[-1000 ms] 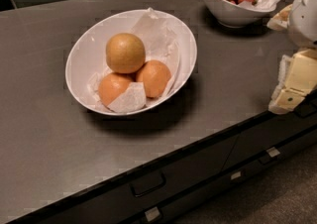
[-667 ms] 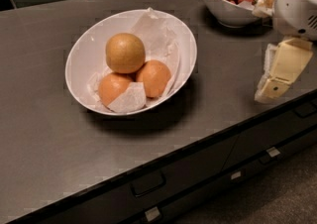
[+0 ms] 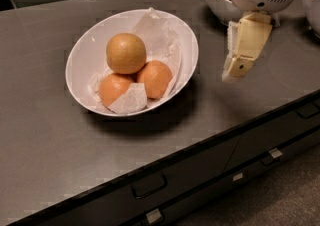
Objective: Pick orange from white bowl
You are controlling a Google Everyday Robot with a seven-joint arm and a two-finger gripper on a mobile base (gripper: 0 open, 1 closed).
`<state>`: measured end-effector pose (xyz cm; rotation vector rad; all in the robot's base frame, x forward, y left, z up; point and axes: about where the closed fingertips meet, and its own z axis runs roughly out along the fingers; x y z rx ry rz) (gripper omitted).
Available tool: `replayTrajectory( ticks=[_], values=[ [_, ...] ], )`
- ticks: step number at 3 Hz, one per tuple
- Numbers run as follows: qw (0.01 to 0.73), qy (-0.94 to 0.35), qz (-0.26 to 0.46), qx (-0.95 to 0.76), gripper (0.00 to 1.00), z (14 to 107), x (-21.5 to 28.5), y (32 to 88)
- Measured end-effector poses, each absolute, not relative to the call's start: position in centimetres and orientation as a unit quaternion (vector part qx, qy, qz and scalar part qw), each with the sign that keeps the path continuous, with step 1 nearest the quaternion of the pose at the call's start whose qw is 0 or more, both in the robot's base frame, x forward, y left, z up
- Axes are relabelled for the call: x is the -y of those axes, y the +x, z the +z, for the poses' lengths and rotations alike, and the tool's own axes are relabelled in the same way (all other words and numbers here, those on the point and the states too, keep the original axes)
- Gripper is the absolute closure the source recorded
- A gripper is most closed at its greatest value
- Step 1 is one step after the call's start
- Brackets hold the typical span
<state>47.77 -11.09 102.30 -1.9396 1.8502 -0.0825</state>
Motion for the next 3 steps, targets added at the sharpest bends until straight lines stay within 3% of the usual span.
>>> replayTrajectory(
  ticks=[3],
  values=[
    [0.241, -0.732, -0.016, -0.637, 0.0, 103.0, 7.7, 49.3]
  ],
)
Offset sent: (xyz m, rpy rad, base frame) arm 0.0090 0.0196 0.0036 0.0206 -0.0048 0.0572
